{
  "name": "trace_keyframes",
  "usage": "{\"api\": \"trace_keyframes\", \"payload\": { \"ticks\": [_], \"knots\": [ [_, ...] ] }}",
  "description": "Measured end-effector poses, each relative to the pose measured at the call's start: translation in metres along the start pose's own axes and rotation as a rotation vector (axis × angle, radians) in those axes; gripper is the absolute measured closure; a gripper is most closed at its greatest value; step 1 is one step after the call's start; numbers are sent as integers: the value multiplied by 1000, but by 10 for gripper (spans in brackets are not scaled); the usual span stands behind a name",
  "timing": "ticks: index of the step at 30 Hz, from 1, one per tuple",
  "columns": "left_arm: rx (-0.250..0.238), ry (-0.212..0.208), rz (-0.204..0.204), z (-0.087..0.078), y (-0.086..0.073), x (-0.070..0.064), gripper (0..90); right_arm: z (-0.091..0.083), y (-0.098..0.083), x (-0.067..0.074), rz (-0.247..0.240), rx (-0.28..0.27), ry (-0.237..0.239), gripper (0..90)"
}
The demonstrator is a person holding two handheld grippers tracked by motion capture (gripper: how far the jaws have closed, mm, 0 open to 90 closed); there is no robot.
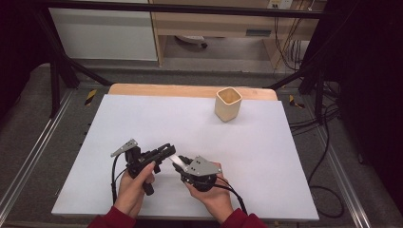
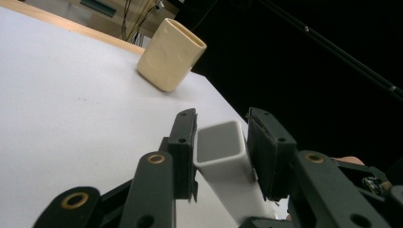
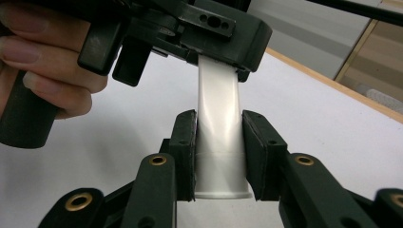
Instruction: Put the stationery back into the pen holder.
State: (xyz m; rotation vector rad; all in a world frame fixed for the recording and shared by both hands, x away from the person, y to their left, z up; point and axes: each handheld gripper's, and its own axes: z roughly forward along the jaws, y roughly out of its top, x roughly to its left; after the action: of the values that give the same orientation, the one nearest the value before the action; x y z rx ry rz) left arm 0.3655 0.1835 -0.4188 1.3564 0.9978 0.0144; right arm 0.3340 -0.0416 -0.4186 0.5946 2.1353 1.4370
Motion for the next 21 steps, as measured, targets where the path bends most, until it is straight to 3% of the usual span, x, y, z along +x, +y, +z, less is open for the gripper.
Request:
{"api": "trace_keyframes", "payload": {
  "ticks": [8,19,21],
  "knots": [
    [-4,-32,-7,-1,0,-2,684,3,-2,0,14,18,12,673],
    [3,-40,31,0,0,-6,703,5,-4,1,29,31,30,666],
    [3,-33,40,0,0,-5,704,7,-5,0,48,34,49,592]
  ]
}}
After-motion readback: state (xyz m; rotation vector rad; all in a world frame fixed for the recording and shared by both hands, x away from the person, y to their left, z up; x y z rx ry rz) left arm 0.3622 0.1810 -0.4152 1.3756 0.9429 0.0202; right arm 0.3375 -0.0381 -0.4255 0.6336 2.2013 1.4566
